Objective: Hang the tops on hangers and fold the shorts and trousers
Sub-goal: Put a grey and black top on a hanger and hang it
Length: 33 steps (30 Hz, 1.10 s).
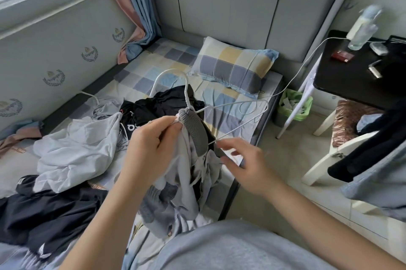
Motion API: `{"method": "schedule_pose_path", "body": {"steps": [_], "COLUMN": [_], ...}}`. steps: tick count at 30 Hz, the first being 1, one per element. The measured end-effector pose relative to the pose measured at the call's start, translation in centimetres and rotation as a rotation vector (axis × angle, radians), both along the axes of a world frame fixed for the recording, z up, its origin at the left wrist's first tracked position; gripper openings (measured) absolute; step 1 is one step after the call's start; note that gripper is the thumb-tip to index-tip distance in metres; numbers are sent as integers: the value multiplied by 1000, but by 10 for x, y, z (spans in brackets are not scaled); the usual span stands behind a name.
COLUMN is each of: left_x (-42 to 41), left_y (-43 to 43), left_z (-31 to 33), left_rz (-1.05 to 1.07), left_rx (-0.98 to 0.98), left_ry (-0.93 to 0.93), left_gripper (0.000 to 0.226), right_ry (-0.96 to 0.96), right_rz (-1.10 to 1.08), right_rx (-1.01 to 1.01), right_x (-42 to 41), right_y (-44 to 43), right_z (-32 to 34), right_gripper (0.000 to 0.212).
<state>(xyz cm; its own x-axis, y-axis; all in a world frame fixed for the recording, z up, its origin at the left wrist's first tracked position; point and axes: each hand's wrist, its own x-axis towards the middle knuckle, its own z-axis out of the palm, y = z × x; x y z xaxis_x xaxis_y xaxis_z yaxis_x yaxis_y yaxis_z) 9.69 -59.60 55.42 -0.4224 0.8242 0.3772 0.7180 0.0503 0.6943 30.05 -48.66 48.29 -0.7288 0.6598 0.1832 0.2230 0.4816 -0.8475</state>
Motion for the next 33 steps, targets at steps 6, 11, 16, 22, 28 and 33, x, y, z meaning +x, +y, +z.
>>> {"method": "schedule_pose_path", "body": {"steps": [6, 11, 16, 22, 28, 33], "left_x": [12, 5, 6, 5, -16, -31], "left_y": [5, 7, 7, 2, -11, -25], "left_z": [1, -5, -19, -23, -20, -19], "left_rz": [-37, 59, 84, 32, -48, -144], "left_rx": [6, -8, -94, -112, -159, -273], "left_ry": [-112, -151, -186, -182, -150, -135], "left_gripper": [24, 36, 28, 24, 32, 34], "right_ry": [-82, 76, -9, -493, -764, -753], "right_rz": [35, 65, 37, 172, 48, -15], "right_rx": [-86, -153, -202, -24, 260, 488], "right_x": [-36, -21, -4, 11, 27, 41], "right_y": [4, 2, 3, 15, 46, 72], "right_z": [-11, -25, -49, -69, -79, -70], "right_gripper": [20, 14, 9, 27, 19, 13]}}
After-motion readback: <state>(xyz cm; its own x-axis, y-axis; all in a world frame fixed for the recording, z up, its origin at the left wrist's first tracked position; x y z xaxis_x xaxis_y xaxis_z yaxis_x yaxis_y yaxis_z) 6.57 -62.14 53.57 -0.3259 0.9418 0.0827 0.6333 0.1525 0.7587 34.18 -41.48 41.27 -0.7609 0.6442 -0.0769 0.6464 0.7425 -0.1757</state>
